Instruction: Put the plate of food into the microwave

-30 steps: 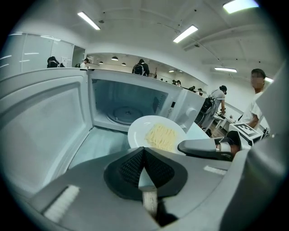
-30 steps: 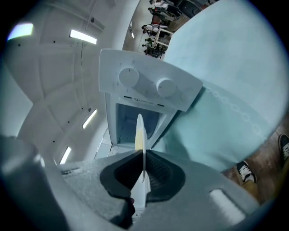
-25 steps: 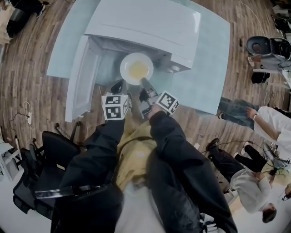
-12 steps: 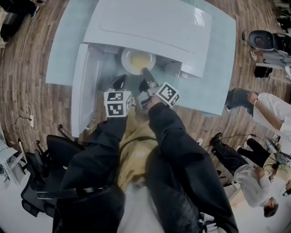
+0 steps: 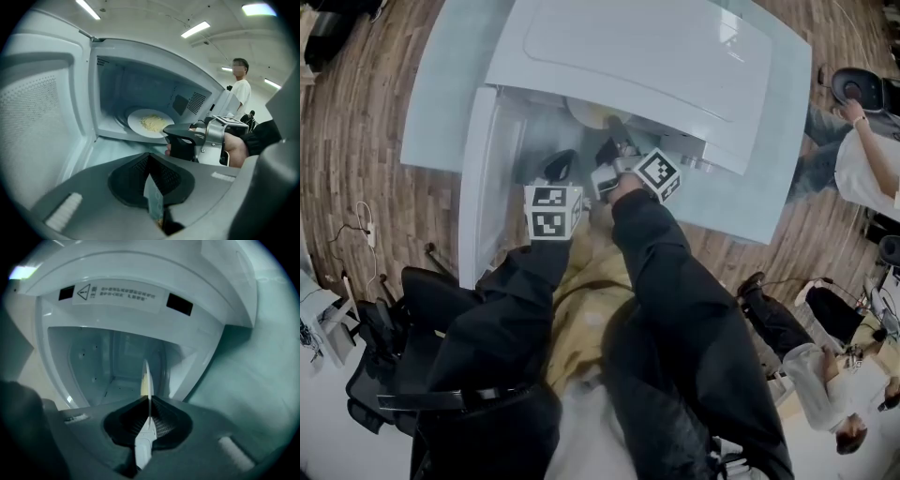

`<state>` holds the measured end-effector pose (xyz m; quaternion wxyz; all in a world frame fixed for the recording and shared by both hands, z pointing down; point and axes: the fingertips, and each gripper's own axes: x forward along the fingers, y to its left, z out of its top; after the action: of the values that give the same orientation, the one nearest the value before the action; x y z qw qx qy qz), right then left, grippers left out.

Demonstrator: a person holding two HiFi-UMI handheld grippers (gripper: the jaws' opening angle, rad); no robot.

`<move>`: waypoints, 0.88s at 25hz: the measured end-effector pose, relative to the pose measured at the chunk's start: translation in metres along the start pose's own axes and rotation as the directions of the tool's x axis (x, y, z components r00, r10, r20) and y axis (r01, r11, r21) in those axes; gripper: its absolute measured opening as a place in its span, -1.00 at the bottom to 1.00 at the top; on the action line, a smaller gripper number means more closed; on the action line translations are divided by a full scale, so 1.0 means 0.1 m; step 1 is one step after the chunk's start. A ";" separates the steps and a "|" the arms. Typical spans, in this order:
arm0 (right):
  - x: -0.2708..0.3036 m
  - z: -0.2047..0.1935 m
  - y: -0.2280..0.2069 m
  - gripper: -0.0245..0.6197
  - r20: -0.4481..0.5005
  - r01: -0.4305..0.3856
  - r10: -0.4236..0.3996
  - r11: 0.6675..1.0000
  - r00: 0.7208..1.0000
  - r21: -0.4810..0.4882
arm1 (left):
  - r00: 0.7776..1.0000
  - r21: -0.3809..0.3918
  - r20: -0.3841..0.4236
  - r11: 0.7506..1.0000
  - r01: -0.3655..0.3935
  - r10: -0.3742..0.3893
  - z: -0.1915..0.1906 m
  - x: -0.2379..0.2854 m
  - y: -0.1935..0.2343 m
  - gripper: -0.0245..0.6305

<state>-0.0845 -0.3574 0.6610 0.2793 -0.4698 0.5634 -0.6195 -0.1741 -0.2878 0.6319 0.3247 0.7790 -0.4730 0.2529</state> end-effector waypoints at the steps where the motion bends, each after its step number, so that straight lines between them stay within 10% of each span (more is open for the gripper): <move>1: 0.03 0.01 -0.01 -0.90 0.004 0.006 -0.006 1.000 1.000 0.006 | 1.000 0.000 -0.003 1.000 -0.001 0.001 -0.01 -0.01 0.01 -0.94; 22: 0.18 -0.11 -0.19 -0.71 0.008 0.062 -0.062 0.997 0.998 0.038 | 1.000 -0.025 -0.022 1.000 -0.006 0.006 -0.10 0.09 0.26 -0.94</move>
<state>-0.0979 -0.3641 0.6844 0.2712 -0.4844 0.5358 -0.6362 -0.1944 -0.2949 0.6518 0.3388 0.7707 -0.4748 0.2567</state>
